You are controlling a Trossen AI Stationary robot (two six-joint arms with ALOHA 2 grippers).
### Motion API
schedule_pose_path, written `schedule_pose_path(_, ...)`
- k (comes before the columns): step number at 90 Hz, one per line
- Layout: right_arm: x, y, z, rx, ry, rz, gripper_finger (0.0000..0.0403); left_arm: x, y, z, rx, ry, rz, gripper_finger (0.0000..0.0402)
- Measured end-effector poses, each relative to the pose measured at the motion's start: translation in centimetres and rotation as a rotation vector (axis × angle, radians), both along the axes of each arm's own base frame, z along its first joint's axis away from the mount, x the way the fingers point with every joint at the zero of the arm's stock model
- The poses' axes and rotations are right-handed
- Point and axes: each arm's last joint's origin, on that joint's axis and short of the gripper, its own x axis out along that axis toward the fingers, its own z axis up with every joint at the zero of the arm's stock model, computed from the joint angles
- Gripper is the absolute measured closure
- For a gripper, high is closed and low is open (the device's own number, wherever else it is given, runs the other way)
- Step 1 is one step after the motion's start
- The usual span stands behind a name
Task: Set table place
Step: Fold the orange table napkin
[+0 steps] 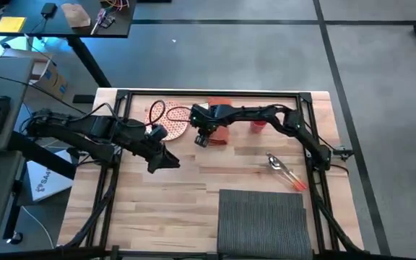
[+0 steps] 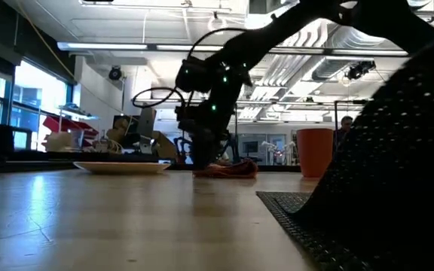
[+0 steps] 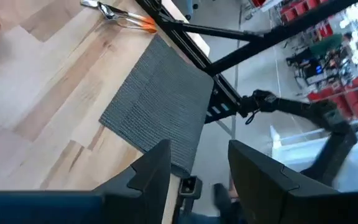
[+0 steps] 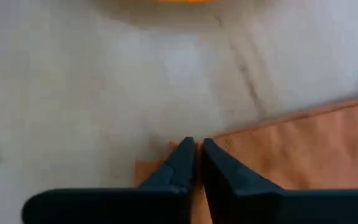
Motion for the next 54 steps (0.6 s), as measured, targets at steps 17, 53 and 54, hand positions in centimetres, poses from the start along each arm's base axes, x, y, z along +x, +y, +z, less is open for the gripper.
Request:
schedule_pose_path(17, -1.1, 2.0, 8.2, 0.023, -0.057, 0.051, 0.0402, -0.7, 0.5, 0.1, 0.134, -0.012, 0.046, 0.0257)
schedule_pose_path(53, -5.0, 7.2, 21.1, 0.229, -0.346, 0.223, 0.0403, -3.5, 2.3, 2.1, 0.435, -0.137, 0.225, 0.0257)
schedule_pose_path(54, -5.0, 7.2, 21.3, 0.219, -0.347, 0.206, 0.0403, -3.5, 2.4, 2.1, 0.439, -0.137, 0.224, 0.0257)
